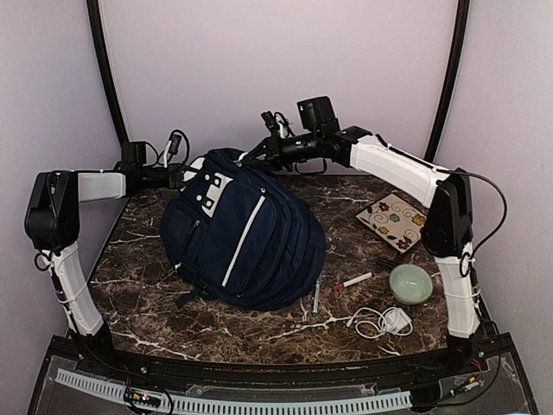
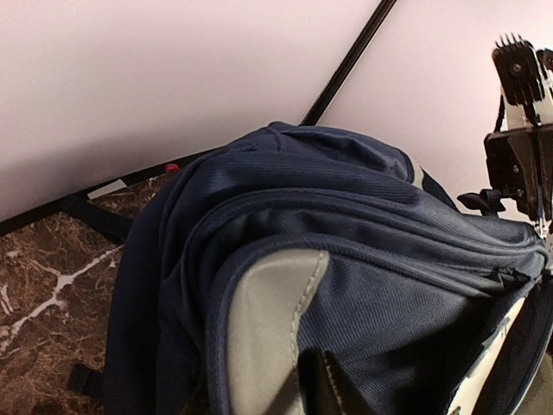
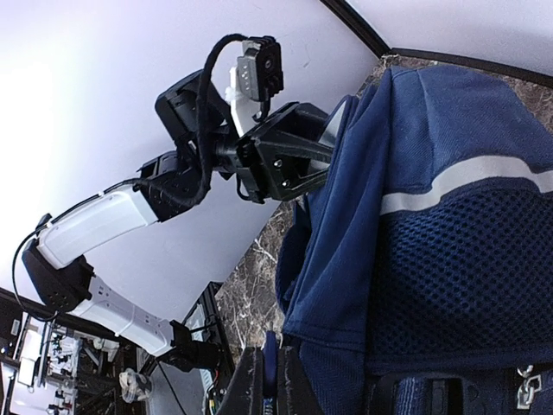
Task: Pack the student bag
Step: Hold the student bag, then put down the student bag at the center of the board.
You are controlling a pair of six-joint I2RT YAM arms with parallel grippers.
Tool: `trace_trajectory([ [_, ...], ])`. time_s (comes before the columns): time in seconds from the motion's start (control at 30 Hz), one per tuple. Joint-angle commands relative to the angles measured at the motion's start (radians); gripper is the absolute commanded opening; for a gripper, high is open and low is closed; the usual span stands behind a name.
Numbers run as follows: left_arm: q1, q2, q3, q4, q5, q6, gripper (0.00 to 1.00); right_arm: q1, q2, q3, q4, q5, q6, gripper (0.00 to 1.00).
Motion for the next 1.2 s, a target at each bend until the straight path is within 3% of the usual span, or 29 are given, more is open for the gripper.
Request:
trace_trajectory([
  [0.0, -0.087, -0.130, -0.101, 0.182, 0.188, -0.044, 0.19, 0.022, 0.059, 0.115, 0.231, 0.154, 0.016, 0.00],
  [0.07, -0.087, -0.151, -0.117, 0.184, 0.163, -0.043, 0.01, 0.021, 0.077, 0.116, 0.270, 0.217, 0.029, 0.00],
  [0.23, -0.090, -0.197, -0.134, 0.153, 0.109, -0.009, 0.00, 0.021, 0.080, 0.102, 0.328, 0.261, 0.048, 0.03],
  [0.4, -0.089, -0.284, -0.192, 0.152, 0.020, 0.039, 0.00, -0.002, -0.037, -0.038, 0.301, 0.263, -0.021, 0.35],
  [0.5, -0.090, -0.326, -0.219, 0.147, -0.042, 0.045, 0.00, -0.042, -0.154, -0.202, 0.287, 0.261, -0.041, 0.46],
  [0.63, -0.088, -0.353, -0.229, 0.080, -0.156, 0.047, 0.00, -0.073, -0.305, -0.361, 0.172, 0.343, -0.129, 0.49],
  [0.8, -0.074, -0.345, -0.200, -0.160, -0.433, -0.001, 0.00, -0.069, -0.425, -0.504, 0.023, 0.414, -0.213, 0.50],
  [1.0, -0.047, -0.350, -0.270, -0.211, -0.553, -0.075, 0.01, -0.049, -0.494, -0.672, -0.028, 0.480, -0.231, 0.50],
  [1.03, -0.047, -0.345, -0.272, -0.224, -0.566, -0.074, 0.07, -0.045, -0.499, -0.692, -0.027, 0.482, -0.232, 0.50],
  [1.1, -0.046, -0.339, -0.269, -0.249, -0.589, -0.066, 0.38, -0.039, -0.500, -0.726, -0.027, 0.474, -0.231, 0.50],
  [1.17, -0.046, -0.349, -0.268, -0.265, -0.610, -0.052, 0.55, -0.032, -0.496, -0.751, -0.027, 0.471, -0.229, 0.50],
])
